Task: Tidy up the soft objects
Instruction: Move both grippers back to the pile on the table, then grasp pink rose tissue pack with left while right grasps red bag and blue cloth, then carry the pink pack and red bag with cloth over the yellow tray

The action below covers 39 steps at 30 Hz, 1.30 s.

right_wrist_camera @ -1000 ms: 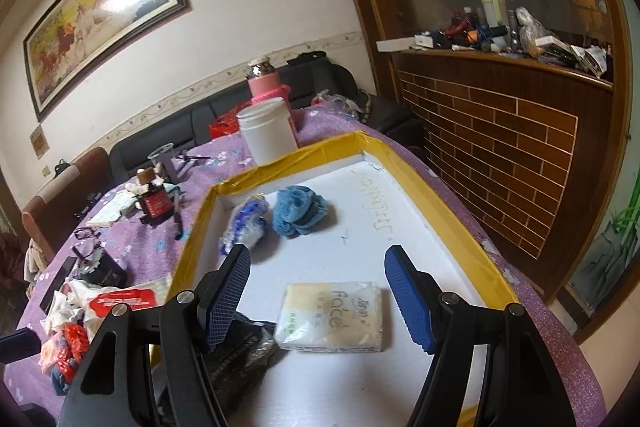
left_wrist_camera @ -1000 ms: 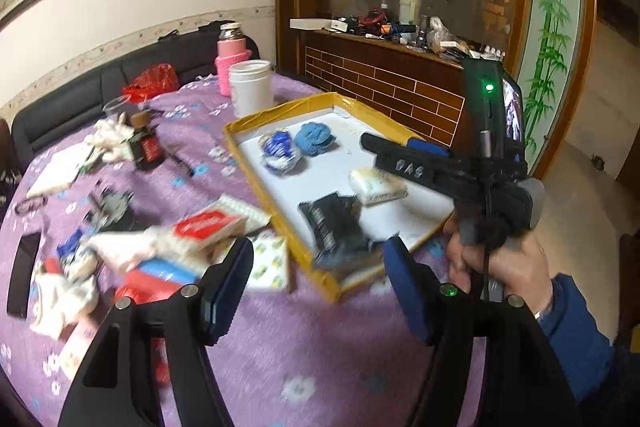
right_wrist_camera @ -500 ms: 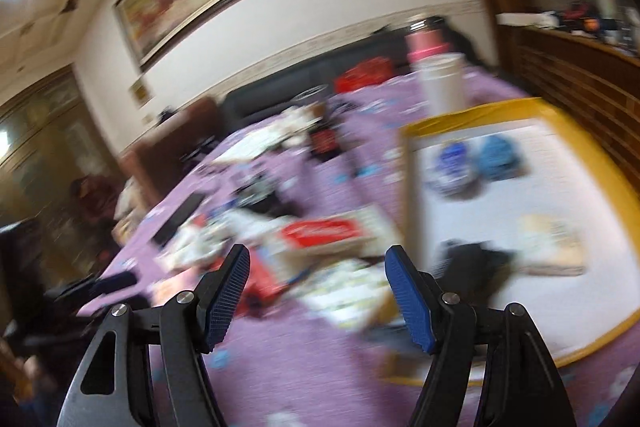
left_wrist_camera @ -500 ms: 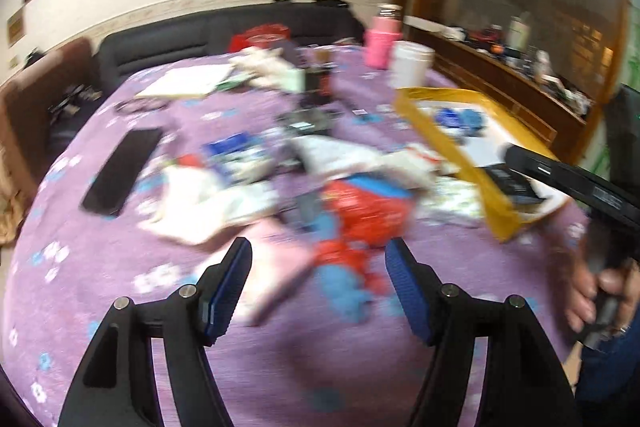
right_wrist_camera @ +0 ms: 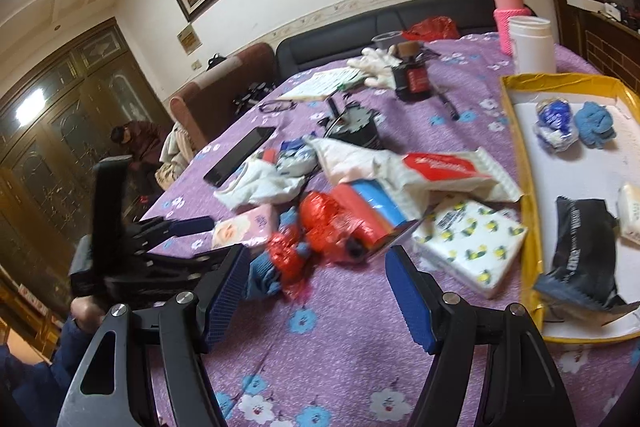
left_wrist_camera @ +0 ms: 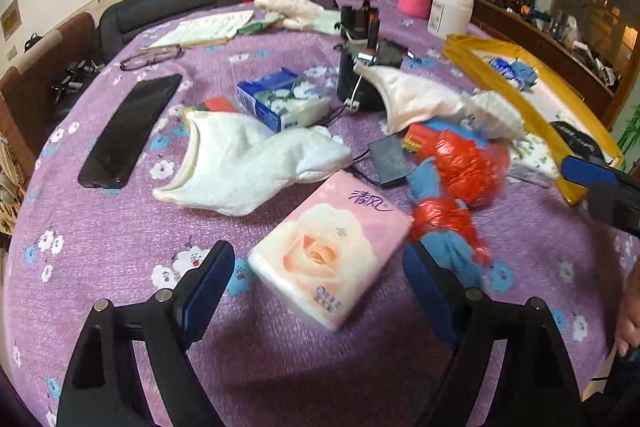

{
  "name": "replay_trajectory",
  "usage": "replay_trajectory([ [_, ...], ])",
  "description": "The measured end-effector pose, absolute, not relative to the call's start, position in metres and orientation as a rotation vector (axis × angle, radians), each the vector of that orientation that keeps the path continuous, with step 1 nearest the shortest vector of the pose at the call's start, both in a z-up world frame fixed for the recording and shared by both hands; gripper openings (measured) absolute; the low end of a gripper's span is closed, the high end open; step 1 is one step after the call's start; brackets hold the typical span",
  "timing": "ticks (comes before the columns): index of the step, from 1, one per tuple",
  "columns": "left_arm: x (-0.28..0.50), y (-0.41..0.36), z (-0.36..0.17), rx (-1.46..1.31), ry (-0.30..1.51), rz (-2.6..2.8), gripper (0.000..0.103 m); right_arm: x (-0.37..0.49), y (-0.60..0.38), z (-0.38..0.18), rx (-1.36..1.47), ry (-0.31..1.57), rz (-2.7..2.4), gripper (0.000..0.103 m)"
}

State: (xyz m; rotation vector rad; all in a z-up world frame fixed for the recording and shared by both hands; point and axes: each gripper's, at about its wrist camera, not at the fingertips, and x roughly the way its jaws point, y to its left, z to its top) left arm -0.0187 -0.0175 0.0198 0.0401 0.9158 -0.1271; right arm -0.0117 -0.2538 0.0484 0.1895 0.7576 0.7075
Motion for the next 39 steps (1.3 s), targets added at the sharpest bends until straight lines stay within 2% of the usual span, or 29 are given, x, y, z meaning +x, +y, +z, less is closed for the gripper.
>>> replay_trajectory([
  [4, -0.009, -0.018, 0.013, 0.050, 0.941, -0.089, 0.085, -0.012, -0.243, 0.048, 0.178, 0.783, 0.731, 0.075],
  [6, -0.009, -0.019, 0.012, 0.050, 0.946, -0.086, 0.070, -0.011, -0.236, 0.048, 0.178, 0.804, 0.750, 0.075],
  [8, -0.011, -0.015, 0.014, 0.028, 0.934, -0.096, 0.067, -0.011, -0.228, 0.047, 0.175, 0.824, 0.761, 0.075],
  [14, -0.023, 0.003, 0.029, -0.085, 0.835, -0.128, 0.064, 0.001, -0.193, 0.039, 0.145, 0.921, 0.741, 0.075],
  [19, -0.018, 0.008, 0.025, -0.122, 0.867, -0.149, 0.061, 0.016, -0.168, 0.022, 0.103, 1.001, 0.680, 0.075],
  [20, -0.017, 0.008, 0.025, -0.120, 0.868, -0.151, 0.061, 0.019, -0.165, 0.019, 0.101, 1.011, 0.669, 0.073],
  [22, -0.015, 0.005, 0.023, -0.111, 0.878, -0.155, 0.061, 0.023, -0.156, 0.011, 0.059, 1.034, 0.628, 0.046],
  [25, -0.012, 0.002, 0.019, -0.097, 0.903, -0.157, 0.062, 0.019, -0.150, 0.013, -0.010, 1.007, 0.617, 0.038],
  [30, -0.008, 0.000, 0.014, -0.086, 0.930, -0.152, 0.061, 0.010, -0.161, 0.031, -0.058, 0.948, 0.654, 0.038],
  [32, -0.009, -0.001, 0.014, -0.087, 0.927, -0.155, 0.053, 0.008, -0.172, 0.046, -0.034, 0.904, 0.686, 0.038],
  [39, -0.020, -0.002, 0.025, -0.083, 0.846, -0.165, 0.050, 0.029, -0.184, 0.086, -0.013, 0.787, 0.694, 0.038],
])
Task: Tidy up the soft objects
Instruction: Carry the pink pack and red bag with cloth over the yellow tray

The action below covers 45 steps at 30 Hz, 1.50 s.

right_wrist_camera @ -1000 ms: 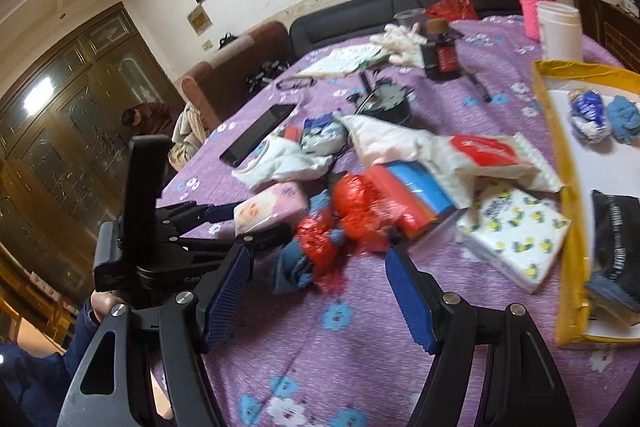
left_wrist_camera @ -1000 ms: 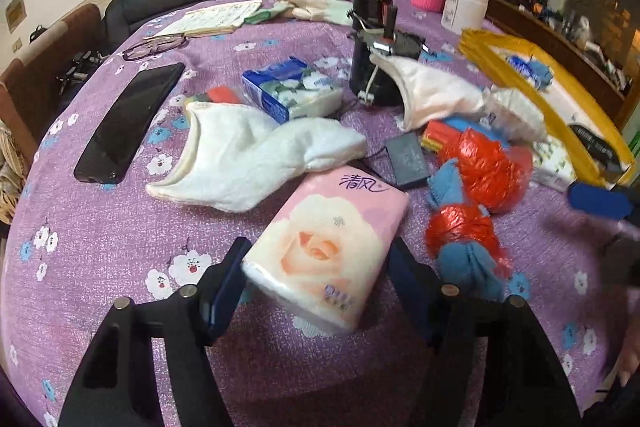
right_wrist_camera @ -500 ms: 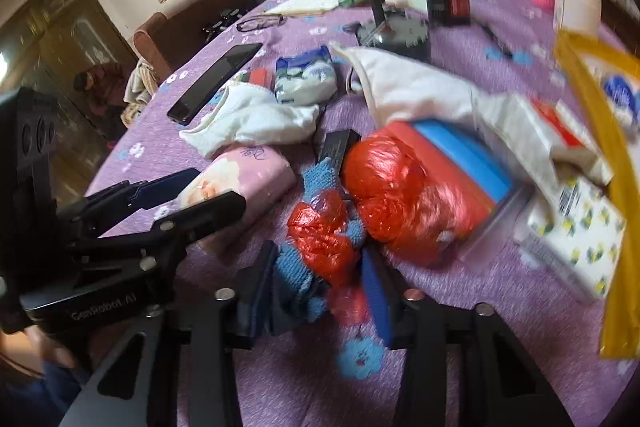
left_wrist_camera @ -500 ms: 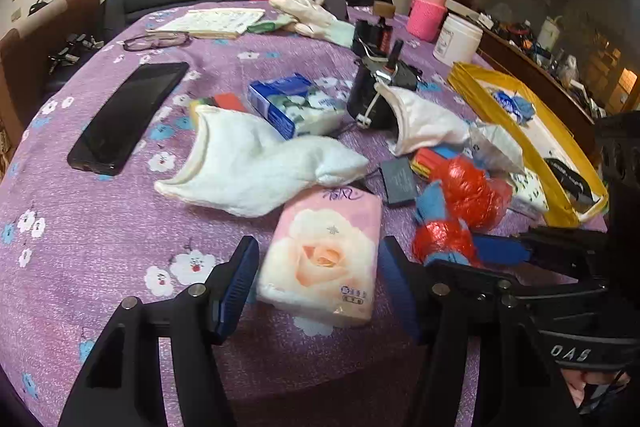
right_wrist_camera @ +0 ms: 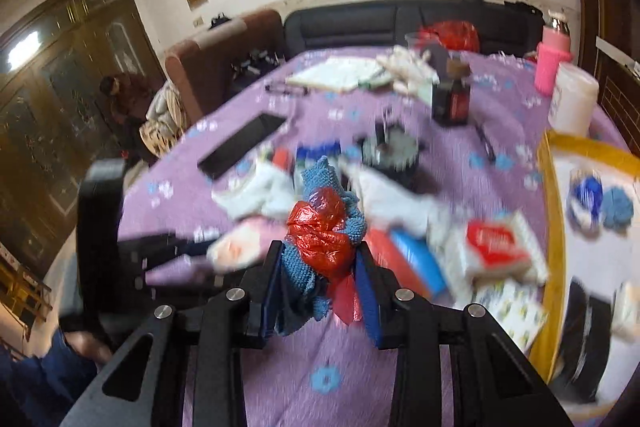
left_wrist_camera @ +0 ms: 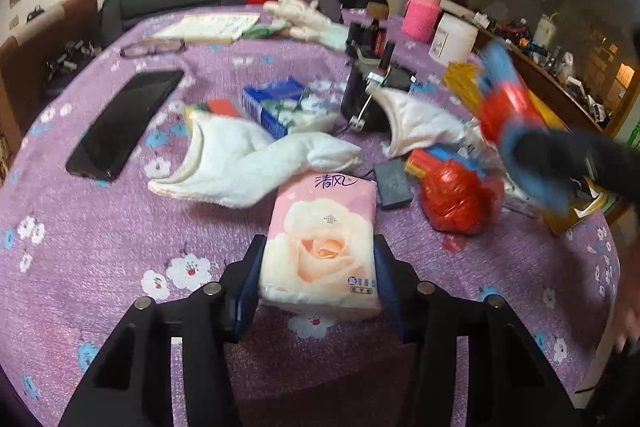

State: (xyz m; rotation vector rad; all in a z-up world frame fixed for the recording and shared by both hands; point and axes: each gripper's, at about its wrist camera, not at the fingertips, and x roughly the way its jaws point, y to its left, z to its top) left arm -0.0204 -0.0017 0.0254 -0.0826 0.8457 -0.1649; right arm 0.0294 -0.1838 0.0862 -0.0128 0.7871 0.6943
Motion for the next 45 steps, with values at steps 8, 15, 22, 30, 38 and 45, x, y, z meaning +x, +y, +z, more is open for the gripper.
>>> replay_trajectory([
  [8, -0.037, -0.019, 0.053, -0.073, 0.778, -0.164, 0.050, 0.072, -0.186, 0.126, 0.016, 0.663, 0.714, 0.037],
  [15, -0.016, -0.063, 0.085, -0.030, 0.725, -0.177, 0.050, 0.105, -0.248, 0.111, 0.196, 0.666, 0.723, 0.037],
  [22, 0.022, -0.127, 0.096, 0.012, 0.707, -0.229, 0.050, 0.129, -0.315, 0.113, 0.347, 0.665, 0.674, 0.037],
  [30, 0.054, -0.193, 0.095, 0.060, 0.734, -0.333, 0.050, 0.134, -0.397, 0.133, 0.454, 0.570, 0.487, 0.037],
  [38, 0.077, -0.252, 0.098, 0.056, 0.725, -0.436, 0.050, 0.136, -0.447, 0.130, 0.534, 0.547, 0.346, 0.037],
  [45, 0.091, -0.293, 0.064, 0.123, 0.777, -0.464, 0.050, 0.154, -0.461, 0.111, 0.532, 0.619, 0.239, 0.037],
])
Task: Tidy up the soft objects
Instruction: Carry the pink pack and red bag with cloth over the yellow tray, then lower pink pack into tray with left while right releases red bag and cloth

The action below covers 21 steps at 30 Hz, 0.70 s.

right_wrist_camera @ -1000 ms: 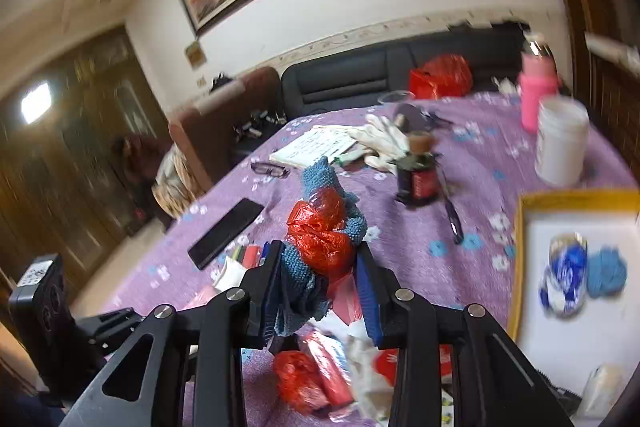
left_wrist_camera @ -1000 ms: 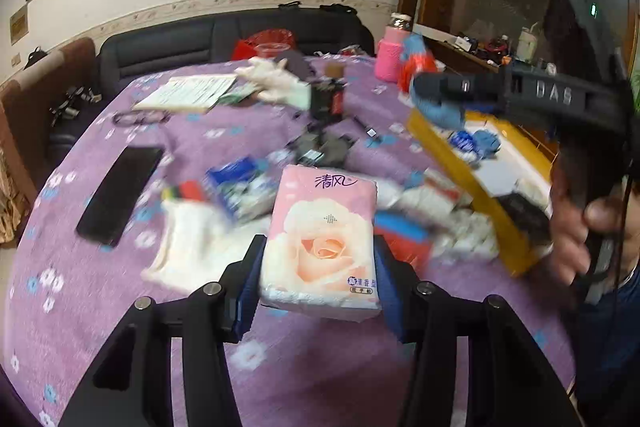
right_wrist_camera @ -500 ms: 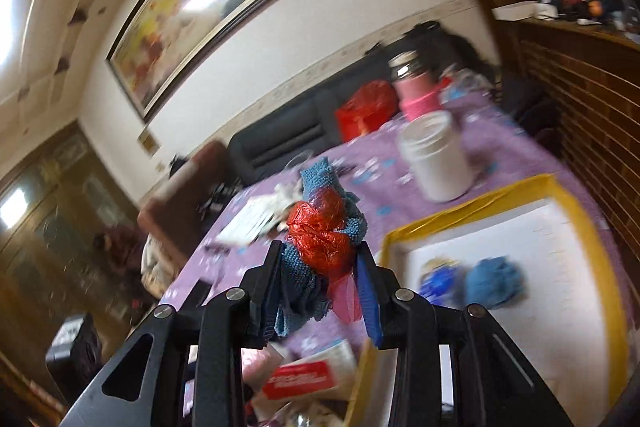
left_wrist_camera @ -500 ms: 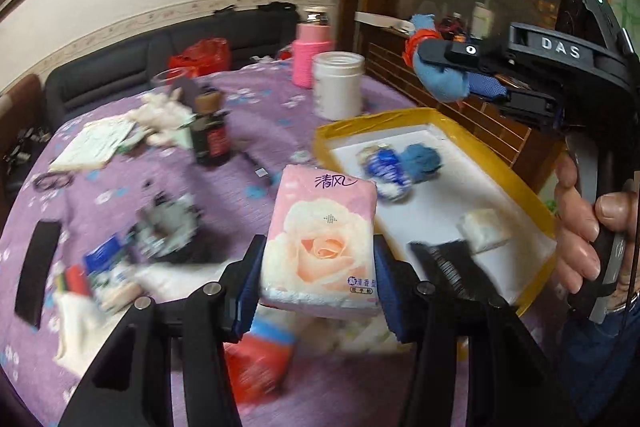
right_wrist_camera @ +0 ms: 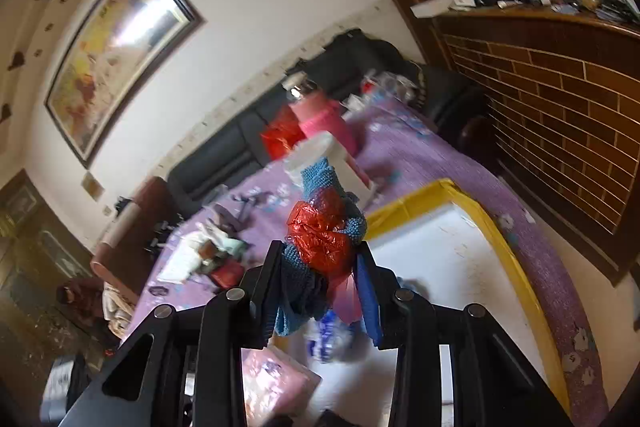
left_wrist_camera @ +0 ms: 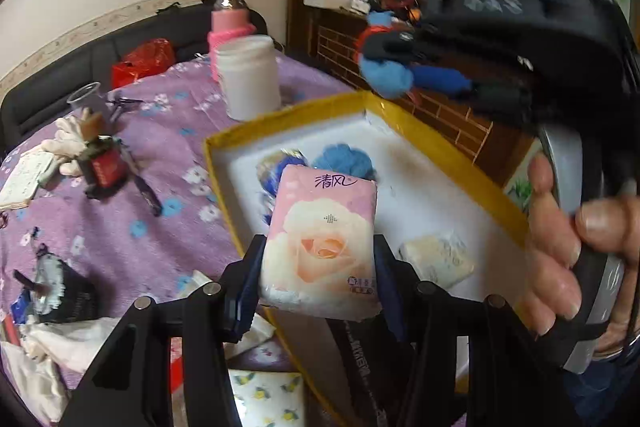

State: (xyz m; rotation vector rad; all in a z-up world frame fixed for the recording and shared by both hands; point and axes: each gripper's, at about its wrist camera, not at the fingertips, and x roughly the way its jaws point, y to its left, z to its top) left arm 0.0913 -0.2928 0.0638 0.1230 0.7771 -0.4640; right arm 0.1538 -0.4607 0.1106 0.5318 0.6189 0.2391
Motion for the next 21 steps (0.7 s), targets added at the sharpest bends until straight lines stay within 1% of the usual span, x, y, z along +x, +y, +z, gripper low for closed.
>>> replay_trajectory([
  [11, 0.086, -0.298, 0.044, 0.173, 0.778, -0.476, 0.050, 0.187, -0.466, 0.063, 0.441, 0.799, 0.046, 0.037],
  [21, 0.087, -0.300, 0.039, 0.182, 0.778, -0.472, 0.050, 0.197, -0.472, 0.044, 0.424, 0.857, -0.020, 0.037],
])
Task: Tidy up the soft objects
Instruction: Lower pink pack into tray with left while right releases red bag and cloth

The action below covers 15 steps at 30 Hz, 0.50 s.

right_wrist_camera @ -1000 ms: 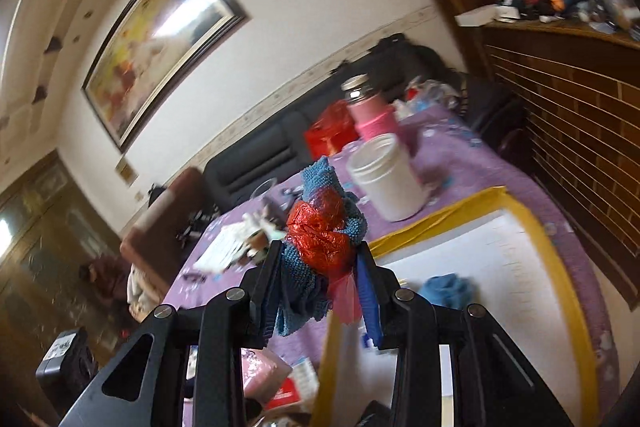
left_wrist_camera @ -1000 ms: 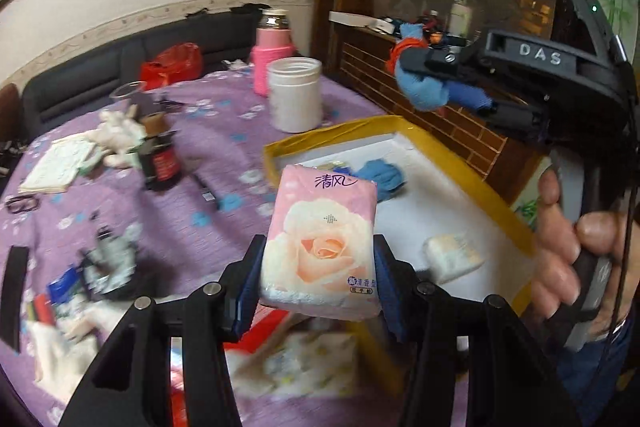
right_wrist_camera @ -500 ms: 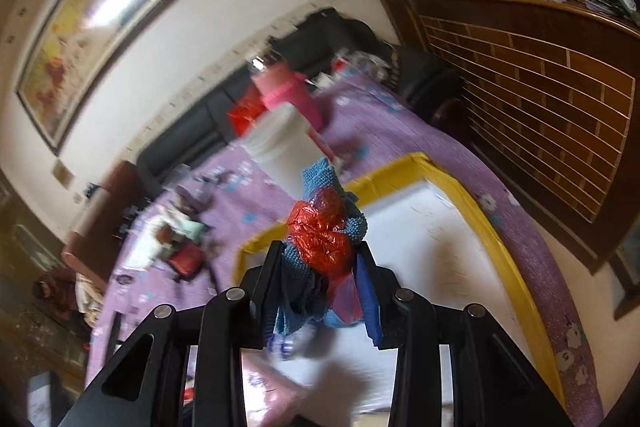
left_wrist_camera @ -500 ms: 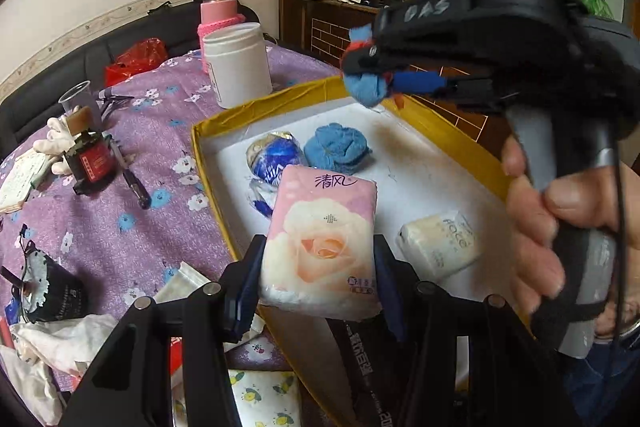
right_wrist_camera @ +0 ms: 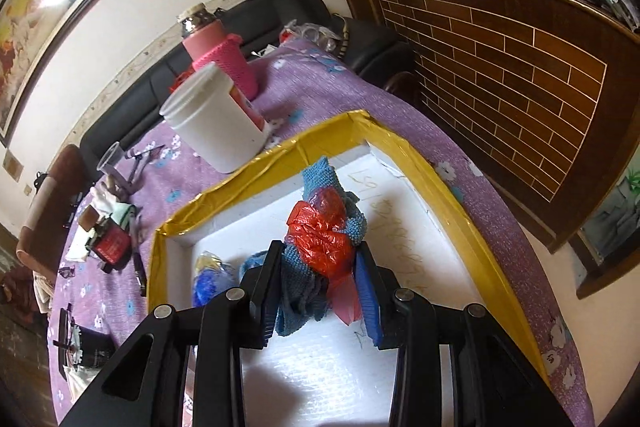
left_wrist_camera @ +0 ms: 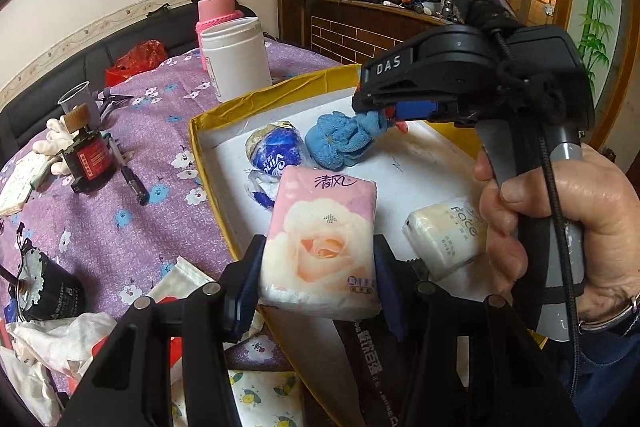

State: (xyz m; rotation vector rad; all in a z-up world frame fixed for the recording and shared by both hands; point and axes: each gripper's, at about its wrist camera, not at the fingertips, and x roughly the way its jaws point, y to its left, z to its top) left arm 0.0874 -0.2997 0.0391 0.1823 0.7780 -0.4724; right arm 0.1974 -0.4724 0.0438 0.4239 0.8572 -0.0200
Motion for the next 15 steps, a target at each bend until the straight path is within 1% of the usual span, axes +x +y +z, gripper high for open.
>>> replay_trajectory([
  [2, 0.088, -0.300, 0.037, 0.191, 0.778, -0.471, 0.050, 0.198, -0.472, 0.041, 0.425, 0.864, -0.027, 0.037],
  [6, 0.086, -0.301, 0.037, 0.194, 0.771, -0.474, 0.051, 0.196, -0.474, 0.043, 0.428, 0.855, -0.053, 0.041],
  [8, 0.086, -0.300, 0.037, 0.192, 0.767, -0.476, 0.052, 0.195, -0.475, 0.046, 0.440, 0.842, -0.043, 0.045],
  [10, 0.086, -0.300, 0.037, 0.192, 0.768, -0.476, 0.055, 0.193, -0.475, 0.050, 0.434, 0.831, -0.053, 0.060],
  [11, 0.086, -0.300, 0.036, 0.192, 0.770, -0.478, 0.056, 0.193, -0.474, 0.051, 0.433, 0.827, -0.054, 0.063],
  [15, 0.084, -0.300, 0.039, 0.185, 0.766, -0.486, 0.057, 0.188, -0.475, 0.057, 0.444, 0.800, -0.047, 0.064],
])
